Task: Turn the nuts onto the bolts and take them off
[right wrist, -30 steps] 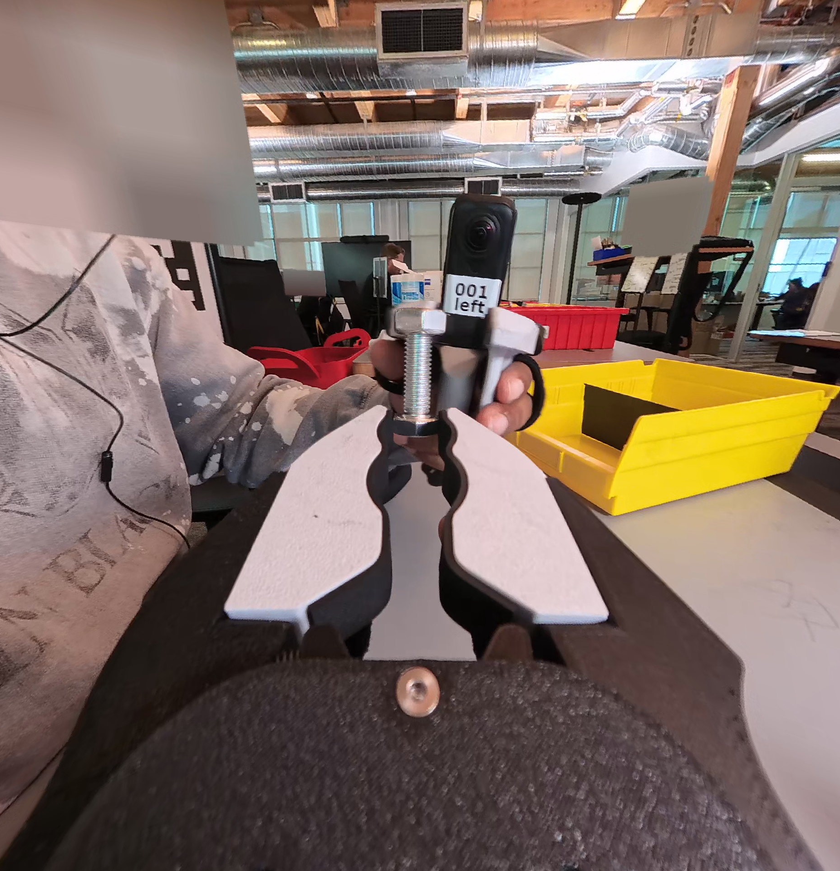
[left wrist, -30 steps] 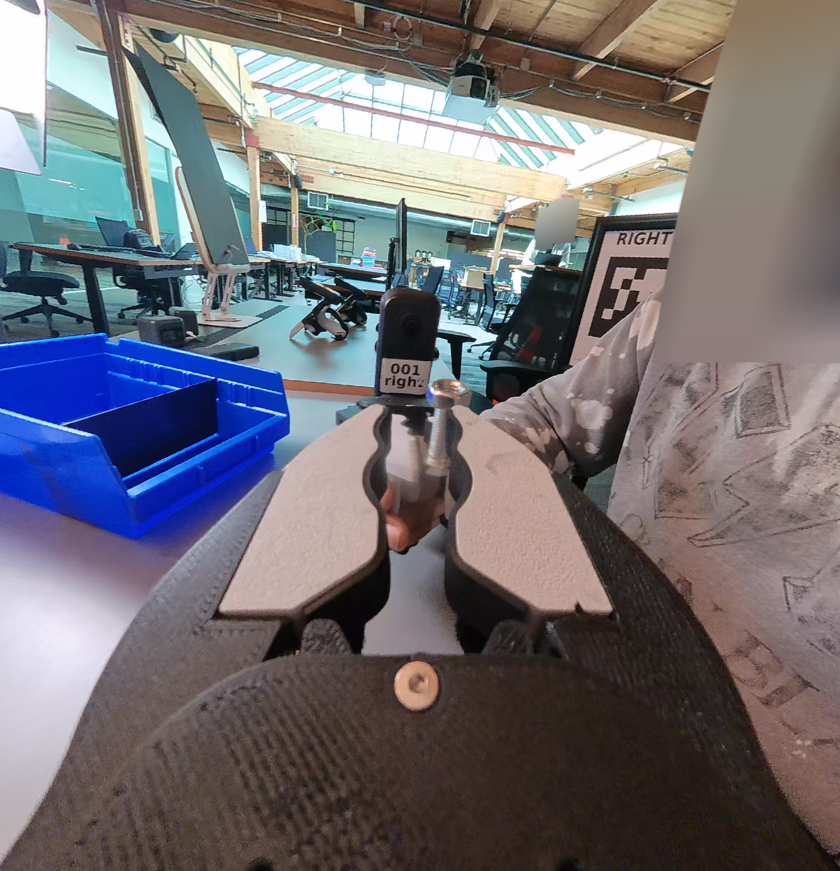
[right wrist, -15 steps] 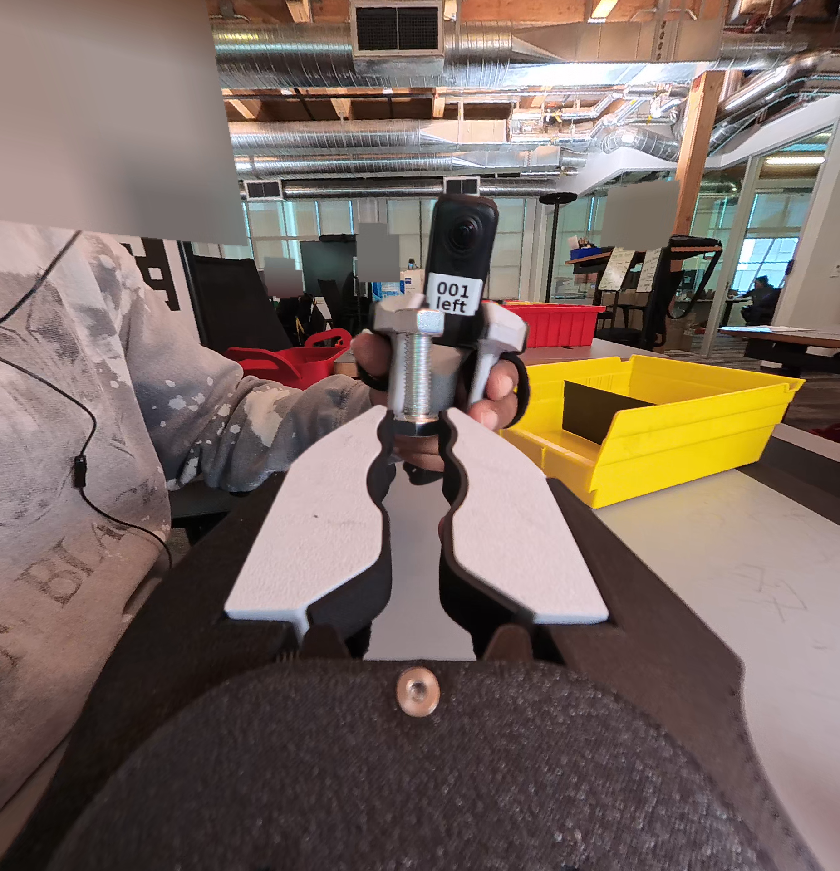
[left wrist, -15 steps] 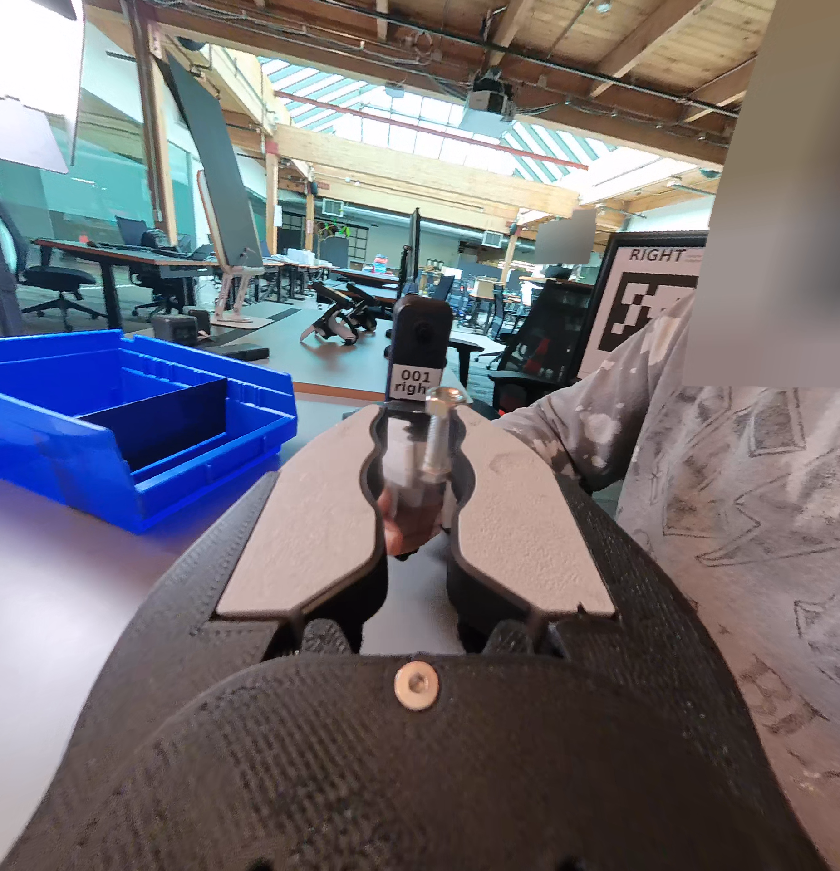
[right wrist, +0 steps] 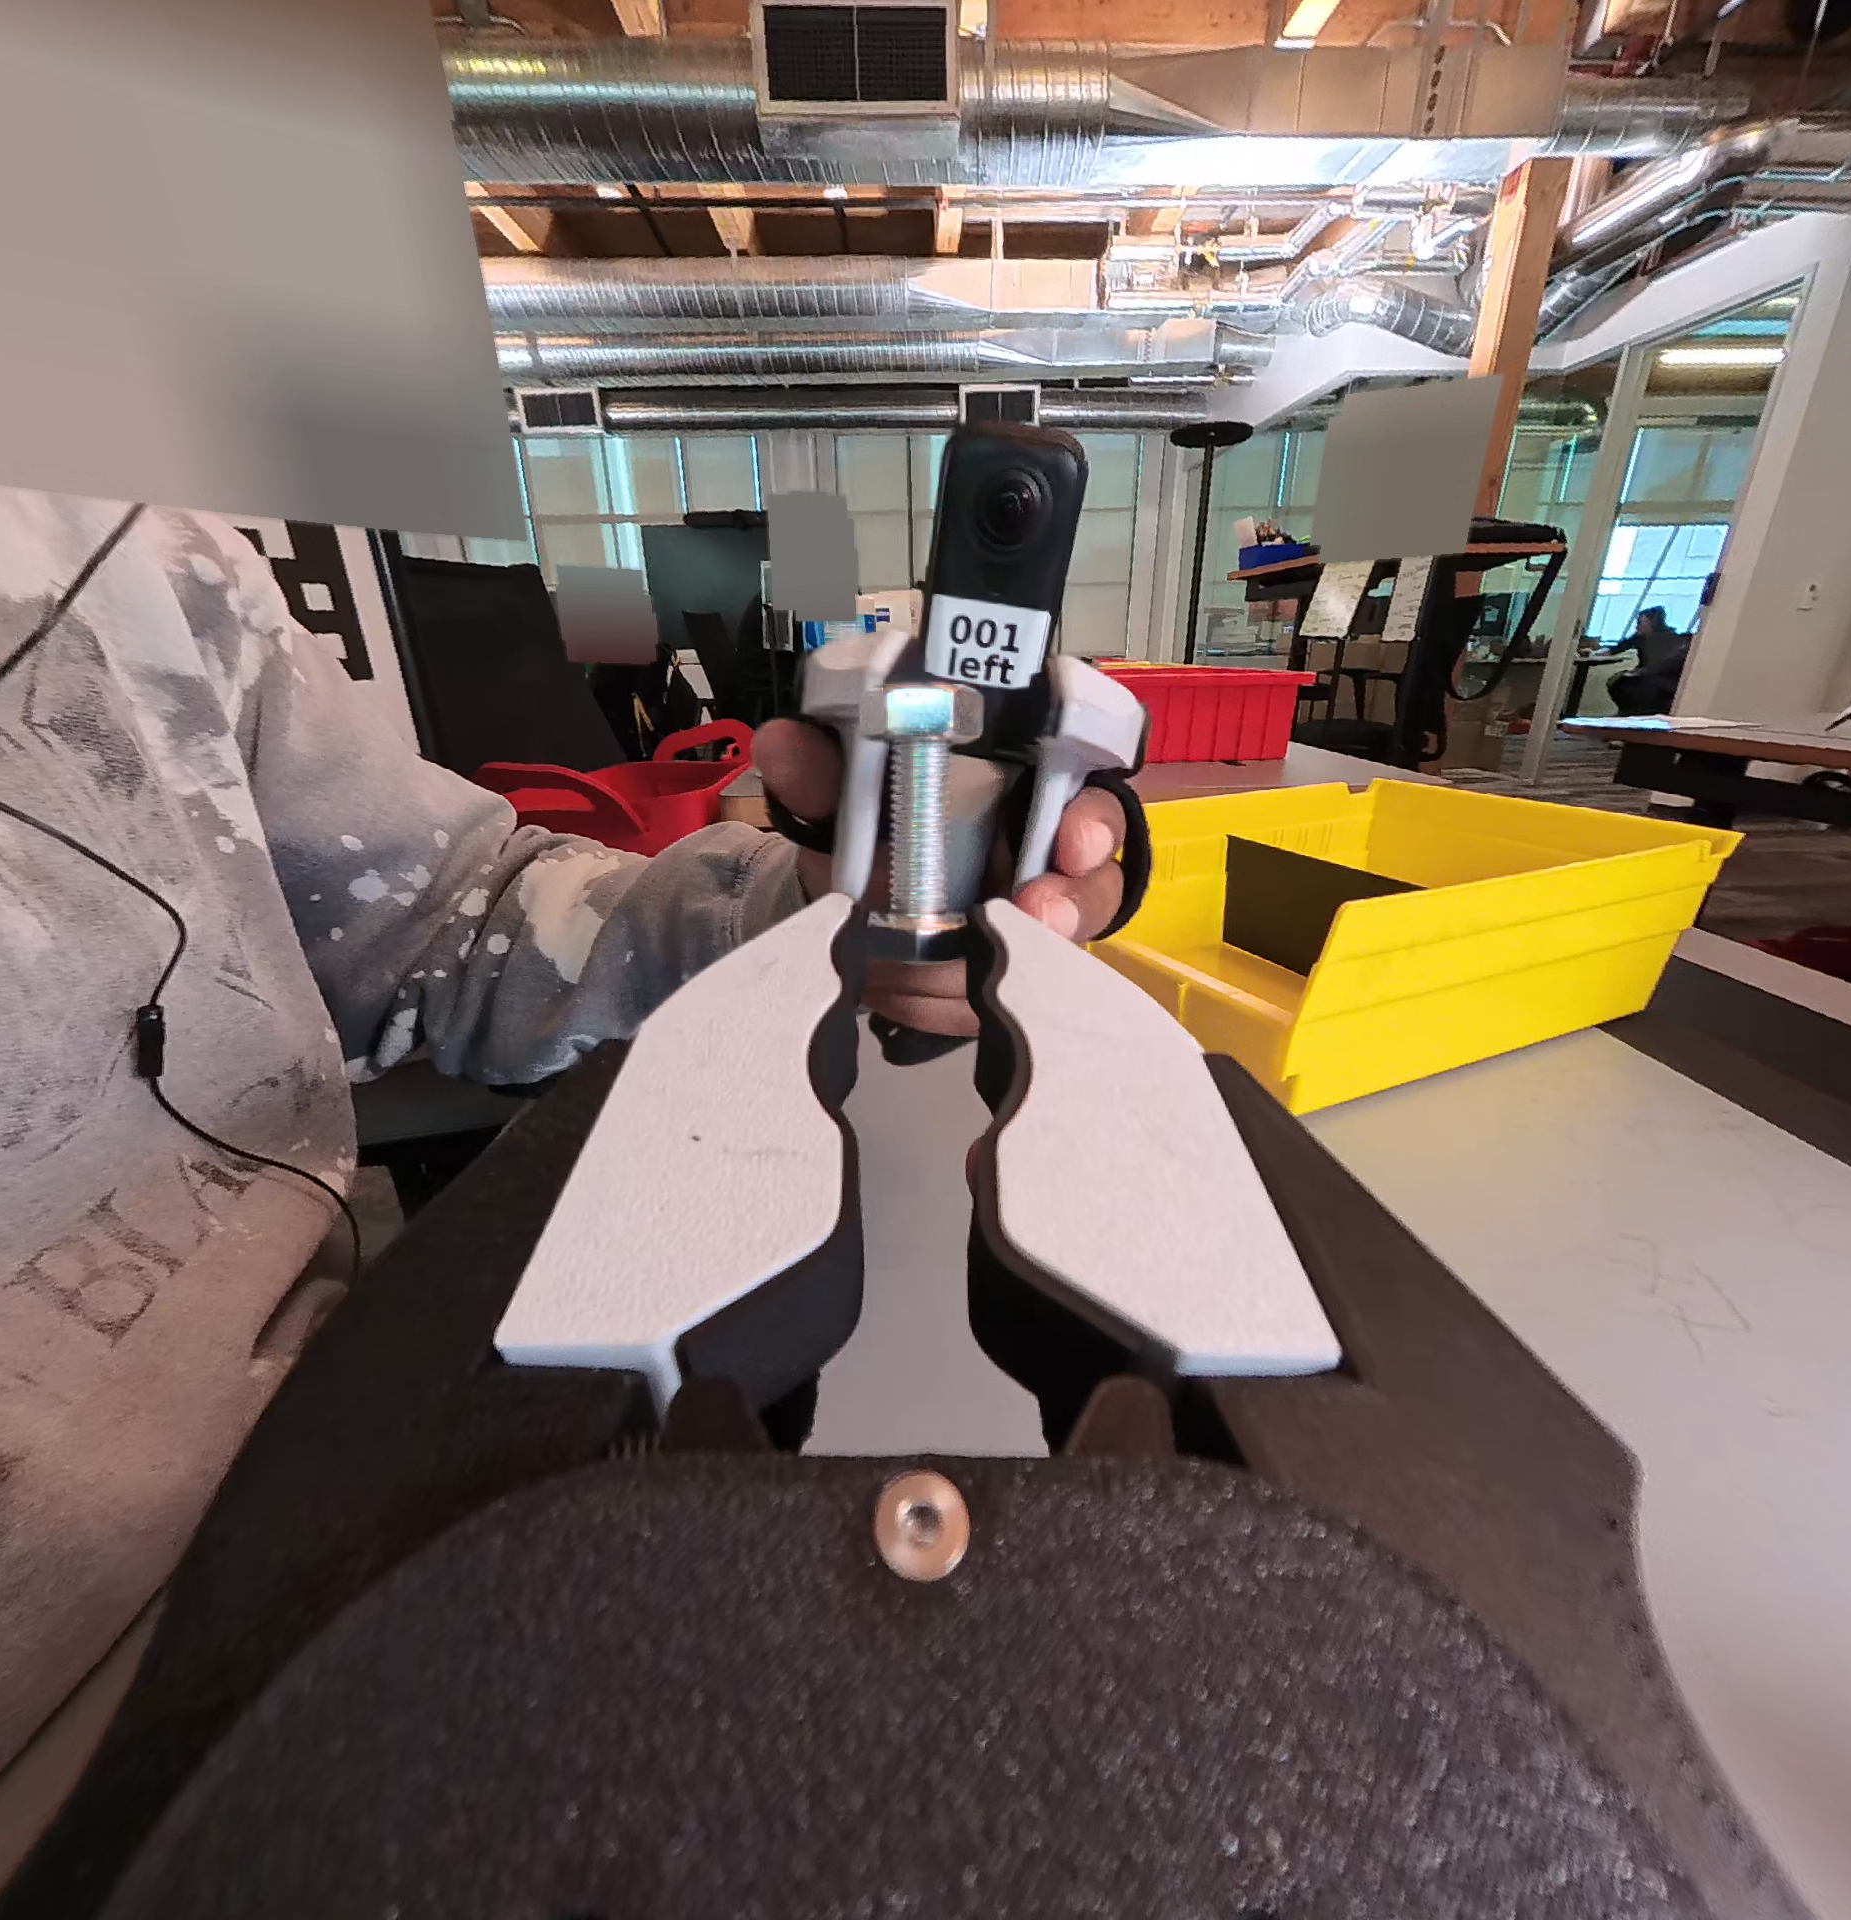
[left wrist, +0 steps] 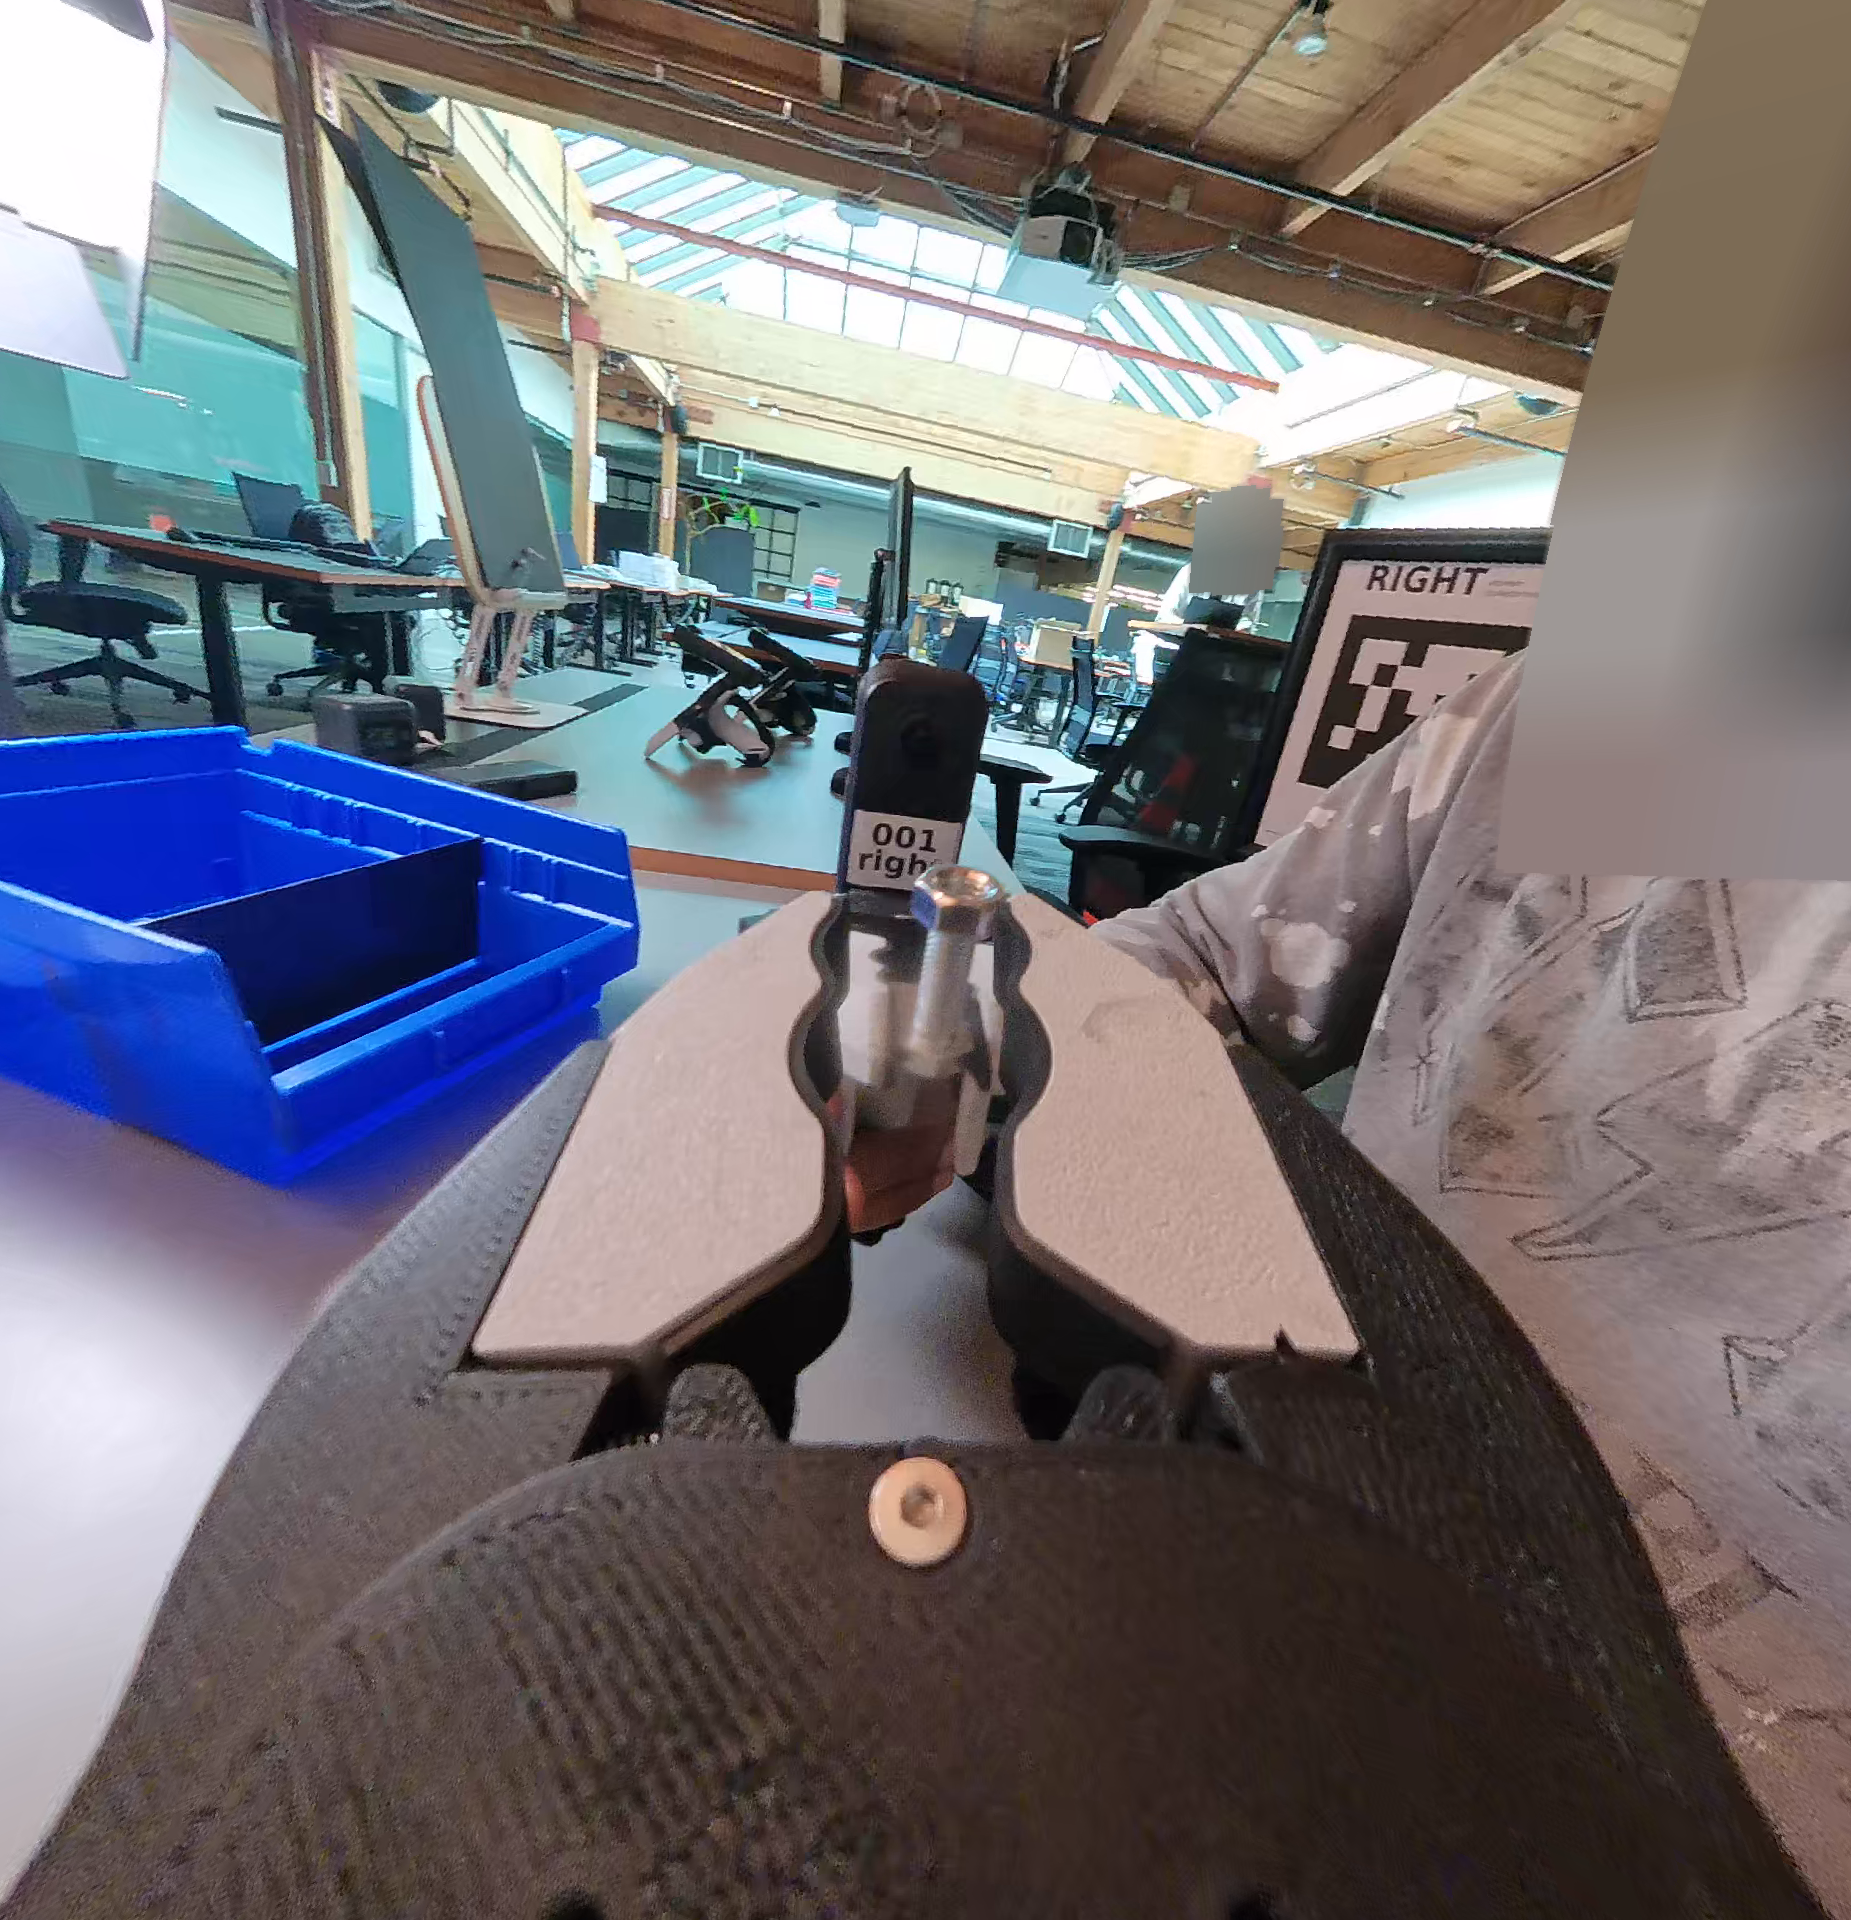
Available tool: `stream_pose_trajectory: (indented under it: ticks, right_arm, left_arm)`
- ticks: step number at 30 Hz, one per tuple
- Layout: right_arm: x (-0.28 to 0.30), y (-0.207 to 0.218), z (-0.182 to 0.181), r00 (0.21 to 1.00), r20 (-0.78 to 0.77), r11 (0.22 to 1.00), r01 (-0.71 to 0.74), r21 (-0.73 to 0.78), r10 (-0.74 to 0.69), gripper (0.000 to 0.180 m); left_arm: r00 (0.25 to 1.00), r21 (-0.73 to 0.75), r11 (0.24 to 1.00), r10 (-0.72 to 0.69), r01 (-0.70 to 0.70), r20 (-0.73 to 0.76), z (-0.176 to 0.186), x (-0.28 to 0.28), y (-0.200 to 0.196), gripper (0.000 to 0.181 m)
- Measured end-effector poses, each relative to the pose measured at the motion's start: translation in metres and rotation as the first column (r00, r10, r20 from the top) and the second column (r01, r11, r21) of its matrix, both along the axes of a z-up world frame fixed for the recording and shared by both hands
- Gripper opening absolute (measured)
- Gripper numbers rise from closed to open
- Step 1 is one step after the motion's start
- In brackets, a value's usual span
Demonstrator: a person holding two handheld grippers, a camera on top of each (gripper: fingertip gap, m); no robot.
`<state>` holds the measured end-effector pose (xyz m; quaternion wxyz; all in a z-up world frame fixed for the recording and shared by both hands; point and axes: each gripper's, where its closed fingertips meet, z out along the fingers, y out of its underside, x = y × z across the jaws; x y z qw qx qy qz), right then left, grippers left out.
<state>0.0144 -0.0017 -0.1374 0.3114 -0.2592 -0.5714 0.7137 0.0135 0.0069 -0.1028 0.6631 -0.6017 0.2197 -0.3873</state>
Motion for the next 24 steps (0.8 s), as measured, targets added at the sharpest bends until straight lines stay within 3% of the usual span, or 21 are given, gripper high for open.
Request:
stream_pose_trajectory:
  ticks: [4,6,11,16,24]
  right_arm:
    - [0.000,-0.001,0.000,1.000,-0.002,1.000,-0.001,0.004,0.001,0.018]
    - [0.003,-0.001,0.003,1.000,-0.014,1.000,-0.023,-0.011,0.023,0.018]
    - [0.003,-0.001,0.003,1.000,-0.014,1.000,-0.019,-0.007,0.018,0.018]
    - [-0.004,0.007,0.000,0.999,0.005,0.999,0.048,-0.015,-0.048,0.018]
    - [-0.013,0.013,-0.007,0.992,0.043,0.992,0.122,0.011,-0.122,0.018]
  left_arm:
    - [0.999,-0.019,1.000,0.013,-0.013,-0.049,-0.006,0.007,0.004,0.028]
    - [0.998,-0.035,0.998,0.060,-0.061,-0.030,-0.006,-0.003,0.009,0.019]
    - [0.997,-0.036,0.996,0.083,-0.083,0.001,-0.003,-0.013,0.010,0.021]
    - [0.995,-0.027,0.999,0.031,-0.033,-0.091,-0.012,0.008,0.006,0.025]
    - [0.964,-0.011,0.987,0.154,-0.161,-0.218,-0.025,0.007,0.018,0.010]
